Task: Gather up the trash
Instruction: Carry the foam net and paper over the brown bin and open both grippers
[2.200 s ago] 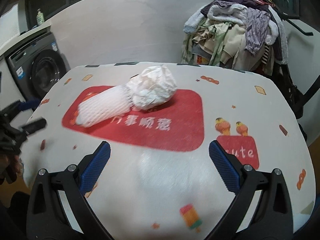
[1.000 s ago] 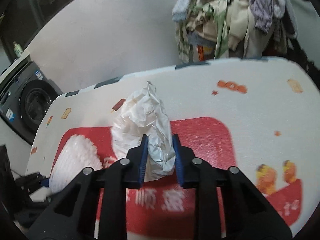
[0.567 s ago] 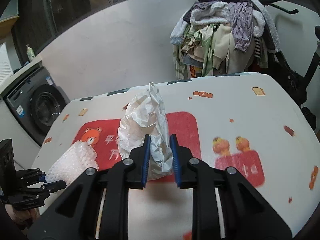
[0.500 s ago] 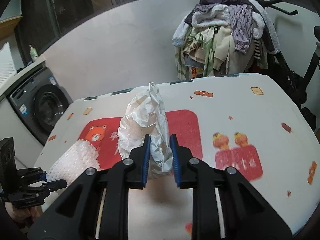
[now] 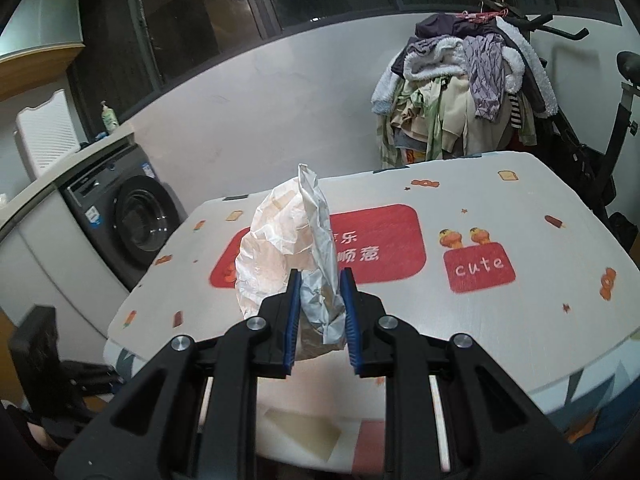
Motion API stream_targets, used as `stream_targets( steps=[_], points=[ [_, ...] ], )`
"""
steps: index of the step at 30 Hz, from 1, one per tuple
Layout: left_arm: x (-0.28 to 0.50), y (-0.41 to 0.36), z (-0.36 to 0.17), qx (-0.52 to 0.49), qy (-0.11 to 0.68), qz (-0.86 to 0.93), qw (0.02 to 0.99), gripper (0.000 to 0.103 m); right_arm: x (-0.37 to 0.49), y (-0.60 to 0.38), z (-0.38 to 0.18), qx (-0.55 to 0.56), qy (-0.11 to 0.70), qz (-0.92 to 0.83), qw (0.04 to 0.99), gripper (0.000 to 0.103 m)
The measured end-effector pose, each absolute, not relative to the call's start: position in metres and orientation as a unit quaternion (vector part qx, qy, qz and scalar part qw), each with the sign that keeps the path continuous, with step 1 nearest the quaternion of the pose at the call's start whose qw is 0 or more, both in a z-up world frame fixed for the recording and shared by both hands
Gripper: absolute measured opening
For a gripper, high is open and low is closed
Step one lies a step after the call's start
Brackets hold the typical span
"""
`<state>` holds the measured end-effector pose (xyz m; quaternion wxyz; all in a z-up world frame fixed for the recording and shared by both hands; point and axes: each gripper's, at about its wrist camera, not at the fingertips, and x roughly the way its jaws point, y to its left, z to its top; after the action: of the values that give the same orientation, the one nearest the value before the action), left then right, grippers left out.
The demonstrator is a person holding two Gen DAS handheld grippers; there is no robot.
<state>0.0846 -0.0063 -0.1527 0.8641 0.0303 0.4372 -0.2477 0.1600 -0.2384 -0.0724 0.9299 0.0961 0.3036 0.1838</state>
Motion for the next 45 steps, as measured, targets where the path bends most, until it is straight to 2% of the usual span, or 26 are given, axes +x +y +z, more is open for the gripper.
stream_targets(
  steps=[7,11,14,15,18,24,30,45],
  points=[
    [0.035,-0.020,-0.192,0.063,0.478,-0.271,0.833,0.029,0.099,-0.237,-0.076,0.087,0.299,0.199,0.929,0.023],
    [0.020,-0.028,-0.212,0.068,0.494,-0.277,0.821,0.034,0.072,-0.235,-0.089,0.080,0.312,0.205,0.924,0.023],
    [0.015,-0.034,-0.220,0.077,0.500,-0.281,0.816,0.046,0.056,-0.237,-0.101,0.088,0.323,0.204,0.920,0.023],
    [0.013,-0.036,-0.219,0.081,0.498,-0.279,0.817,0.058,0.050,-0.238,-0.105,0.094,0.328,0.203,0.918,0.023],
    [0.008,-0.032,-0.207,0.067,0.472,-0.284,0.832,0.074,0.039,-0.240,-0.118,0.108,0.341,0.202,0.912,0.023],
    [-0.004,0.001,-0.184,0.016,0.412,-0.220,0.884,0.089,0.027,-0.233,-0.144,0.123,0.387,0.219,0.887,0.023],
    [-0.013,0.028,-0.166,-0.023,0.355,-0.149,0.922,0.093,0.020,-0.207,-0.167,0.105,0.443,0.237,0.858,0.023],
    [-0.010,0.019,-0.174,-0.005,0.365,-0.140,0.920,0.093,0.023,-0.175,-0.212,0.049,0.521,0.230,0.821,0.024]
  ],
)
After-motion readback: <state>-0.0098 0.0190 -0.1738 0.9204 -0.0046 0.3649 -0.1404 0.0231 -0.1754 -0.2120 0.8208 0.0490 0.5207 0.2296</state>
